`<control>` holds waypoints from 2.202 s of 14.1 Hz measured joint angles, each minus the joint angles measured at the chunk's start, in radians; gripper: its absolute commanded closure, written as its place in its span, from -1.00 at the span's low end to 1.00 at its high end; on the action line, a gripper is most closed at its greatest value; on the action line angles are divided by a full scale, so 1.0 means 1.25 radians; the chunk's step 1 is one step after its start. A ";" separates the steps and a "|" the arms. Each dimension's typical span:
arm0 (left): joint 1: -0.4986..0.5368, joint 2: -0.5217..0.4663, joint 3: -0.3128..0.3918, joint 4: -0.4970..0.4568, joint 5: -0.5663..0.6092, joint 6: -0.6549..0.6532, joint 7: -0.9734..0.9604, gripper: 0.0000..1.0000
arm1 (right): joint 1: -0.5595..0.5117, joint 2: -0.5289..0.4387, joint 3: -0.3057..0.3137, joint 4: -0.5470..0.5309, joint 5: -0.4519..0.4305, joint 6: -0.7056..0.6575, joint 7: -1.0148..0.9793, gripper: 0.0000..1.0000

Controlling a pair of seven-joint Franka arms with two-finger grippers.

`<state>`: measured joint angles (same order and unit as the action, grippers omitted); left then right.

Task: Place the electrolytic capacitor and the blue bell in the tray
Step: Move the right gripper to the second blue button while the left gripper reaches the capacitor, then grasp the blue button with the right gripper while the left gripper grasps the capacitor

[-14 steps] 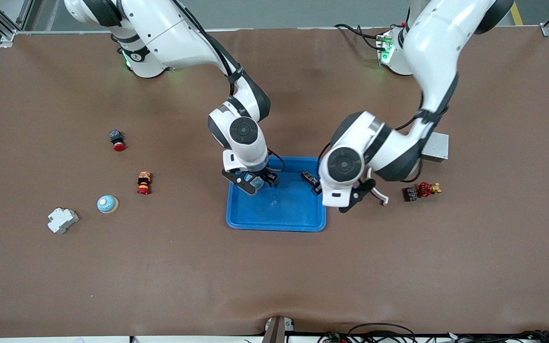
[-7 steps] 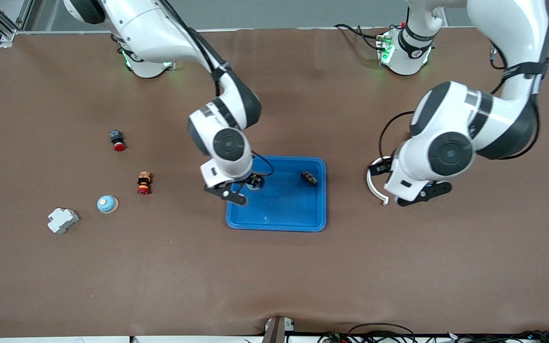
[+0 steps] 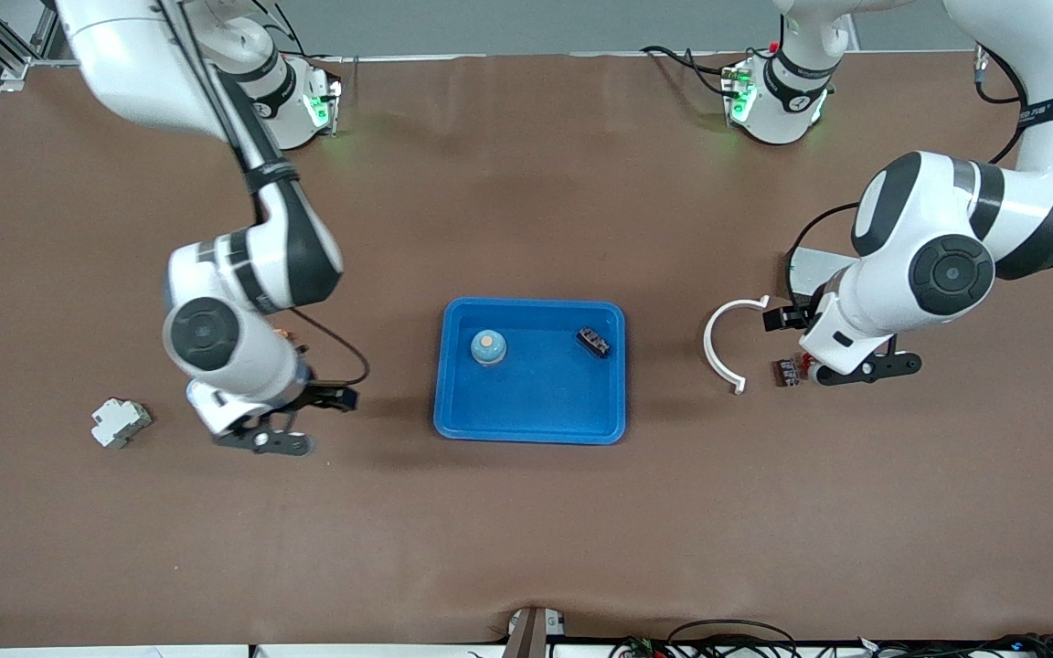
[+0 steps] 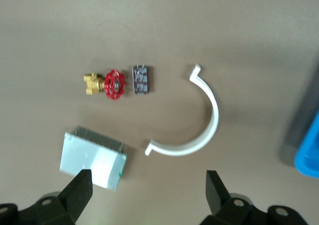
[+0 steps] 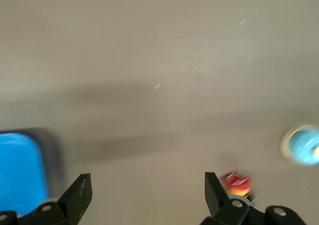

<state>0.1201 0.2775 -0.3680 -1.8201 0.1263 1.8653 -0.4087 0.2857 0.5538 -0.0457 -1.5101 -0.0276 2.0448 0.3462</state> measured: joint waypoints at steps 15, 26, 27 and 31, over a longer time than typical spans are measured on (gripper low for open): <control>0.033 0.159 0.009 -0.006 0.085 0.237 0.014 -1.00 | -0.250 -0.069 0.007 -0.326 0.002 0.319 -0.368 -1.00; 0.028 0.254 0.008 -0.012 0.085 0.235 0.014 -1.00 | -0.300 -0.061 0.012 -0.386 0.023 0.393 -0.398 -1.00; 0.028 0.259 0.008 -0.013 0.086 0.234 0.014 -1.00 | -0.300 -0.057 0.012 -0.392 0.023 0.407 -0.398 -1.00; 0.030 0.267 0.012 -0.016 0.089 0.233 0.014 -1.00 | -0.300 -0.035 0.013 -0.401 0.023 0.429 -0.398 -1.00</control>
<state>0.1571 0.6106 -0.3533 -1.8403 0.2378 2.1571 -0.3916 -0.0889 0.5101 -0.0299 -2.0116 0.0017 2.5809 -0.1512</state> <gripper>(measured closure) 0.000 0.000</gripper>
